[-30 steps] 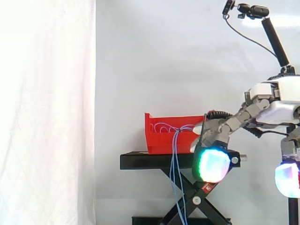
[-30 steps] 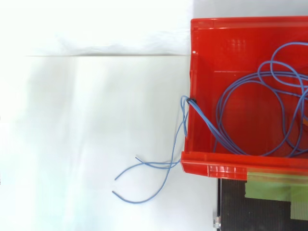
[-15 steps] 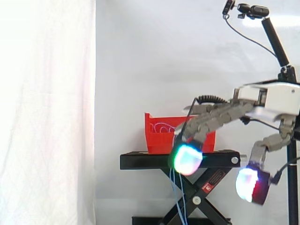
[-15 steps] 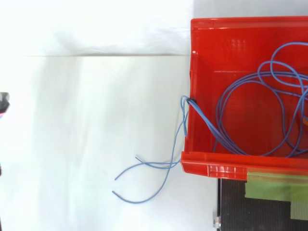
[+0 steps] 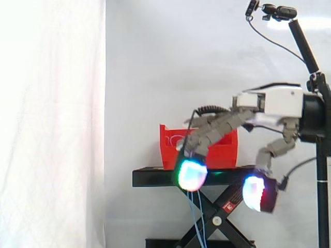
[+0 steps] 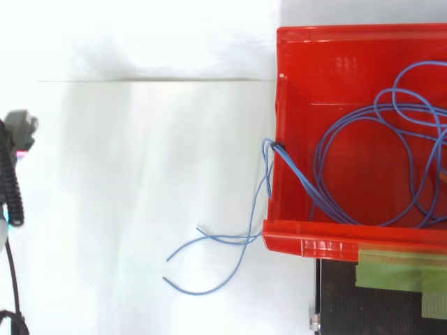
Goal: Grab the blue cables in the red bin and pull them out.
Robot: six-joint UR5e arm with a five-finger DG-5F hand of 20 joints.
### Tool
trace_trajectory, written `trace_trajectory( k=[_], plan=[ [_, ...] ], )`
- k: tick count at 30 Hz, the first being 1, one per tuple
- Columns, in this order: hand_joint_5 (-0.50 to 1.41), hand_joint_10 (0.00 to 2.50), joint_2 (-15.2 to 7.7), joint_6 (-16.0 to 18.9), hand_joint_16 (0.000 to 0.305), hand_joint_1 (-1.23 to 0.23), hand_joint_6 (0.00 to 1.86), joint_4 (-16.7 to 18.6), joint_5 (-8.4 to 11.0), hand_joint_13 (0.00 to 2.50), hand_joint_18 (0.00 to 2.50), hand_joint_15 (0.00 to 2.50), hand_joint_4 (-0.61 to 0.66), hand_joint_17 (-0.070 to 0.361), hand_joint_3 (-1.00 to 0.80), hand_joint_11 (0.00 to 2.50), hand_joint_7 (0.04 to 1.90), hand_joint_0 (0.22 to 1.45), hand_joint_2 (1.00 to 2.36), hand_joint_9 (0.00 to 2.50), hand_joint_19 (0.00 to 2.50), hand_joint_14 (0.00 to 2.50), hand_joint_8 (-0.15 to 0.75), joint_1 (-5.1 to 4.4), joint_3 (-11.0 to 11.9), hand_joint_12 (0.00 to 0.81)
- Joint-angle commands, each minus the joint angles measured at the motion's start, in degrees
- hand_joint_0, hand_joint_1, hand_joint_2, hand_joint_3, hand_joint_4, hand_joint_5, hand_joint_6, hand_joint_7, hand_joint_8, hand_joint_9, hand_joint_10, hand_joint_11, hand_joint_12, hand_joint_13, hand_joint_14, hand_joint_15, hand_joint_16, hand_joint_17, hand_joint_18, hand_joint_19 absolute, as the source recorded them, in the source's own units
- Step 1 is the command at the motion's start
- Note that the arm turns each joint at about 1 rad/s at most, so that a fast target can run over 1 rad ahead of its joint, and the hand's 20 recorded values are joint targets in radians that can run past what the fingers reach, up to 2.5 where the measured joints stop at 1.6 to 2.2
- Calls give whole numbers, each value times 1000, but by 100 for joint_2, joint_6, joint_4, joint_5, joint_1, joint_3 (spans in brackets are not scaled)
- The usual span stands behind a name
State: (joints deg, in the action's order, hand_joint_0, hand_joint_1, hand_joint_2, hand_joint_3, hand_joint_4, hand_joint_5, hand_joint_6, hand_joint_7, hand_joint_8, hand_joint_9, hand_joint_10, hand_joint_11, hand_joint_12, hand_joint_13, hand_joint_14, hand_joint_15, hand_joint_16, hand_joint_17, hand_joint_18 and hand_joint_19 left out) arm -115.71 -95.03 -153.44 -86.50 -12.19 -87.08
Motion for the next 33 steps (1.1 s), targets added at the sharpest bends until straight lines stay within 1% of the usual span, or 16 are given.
trace_trajectory(
  k=[1,2,4,8,11,14,16,19,21,23,24,25,28,29,32,33],
  plan=[
    [686,11,4,-626,47,-1035,9,-2761,-78,456,258,180,198,105,-1000,251,644,727,1000,604,150,7,231,147,710,322],
    [689,9,-4,-819,47,-1038,8,-2972,-87,457,259,179,206,105,-1000,249,645,727,1000,606,150,7,231,174,851,322],
    [693,9,-4,-1048,47,-1040,8,-3148,-87,457,262,184,196,105,-1000,259,647,731,1000,611,149,7,231,209,965,322],
    [694,9,4,-1391,47,-1047,8,-3324,-78,459,267,185,196,105,-1000,260,643,734,1000,613,153,7,229,261,1062,321],
    [695,9,-4,-1760,46,-1049,9,-3245,-69,459,269,185,193,104,-1000,268,644,735,1000,613,150,7,229,297,1062,321],
    [695,10,-4,-1988,46,-1049,9,-3210,-52,460,271,181,196,104,-1000,273,643,733,1000,615,155,7,228,323,1053,321],
    [695,12,-4,-2006,46,-1044,9,-3254,1,459,270,185,194,104,-1000,272,644,733,1000,618,162,7,230,332,1053,321],
    [695,10,-4,-1874,47,-1042,9,-3377,63,459,273,188,197,105,-1000,272,641,731,1000,617,155,7,229,349,1053,320],
    [695,9,-13,-1646,47,-1037,9,-3526,80,459,274,191,203,105,-1000,264,638,730,1000,615,162,8,230,376,1053,321],
    [694,9,-163,-1259,47,-1037,9,-3684,45,459,274,188,203,105,-1000,259,642,730,1000,613,162,7,228,411,1053,321],
    [694,10,-303,-1109,47,-1036,9,-3684,1,459,274,185,202,105,-1000,272,632,731,1000,615,162,7,230,437,1062,322],
    [694,10,-400,-978,47,-1035,10,-3596,-113,459,273,188,196,105,-1000,273,632,732,1000,616,162,8,228,455,1062,321],
    [693,9,-444,-960,46,-1034,10,-3482,-192,459,273,185,198,104,-1000,265,632,734,1000,617,162,7,228,481,1062,322],
    [694,11,-444,-978,46,-1034,9,-3298,-245,459,273,189,206,104,-1000,267,633,734,1000,616,163,7,230,508,1062,321],
    [692,9,-444,-1136,46,-1033,10,-3157,-254,459,273,185,194,104,-1000,269,631,735,1000,617,162,7,228,552,1062,321],
    [692,9,-444,-1285,46,-1033,10,-3095,-263,458,273,181,194,104,-1000,262,632,735,1000,619,162,7,229,578,1079,321]
  ],
)
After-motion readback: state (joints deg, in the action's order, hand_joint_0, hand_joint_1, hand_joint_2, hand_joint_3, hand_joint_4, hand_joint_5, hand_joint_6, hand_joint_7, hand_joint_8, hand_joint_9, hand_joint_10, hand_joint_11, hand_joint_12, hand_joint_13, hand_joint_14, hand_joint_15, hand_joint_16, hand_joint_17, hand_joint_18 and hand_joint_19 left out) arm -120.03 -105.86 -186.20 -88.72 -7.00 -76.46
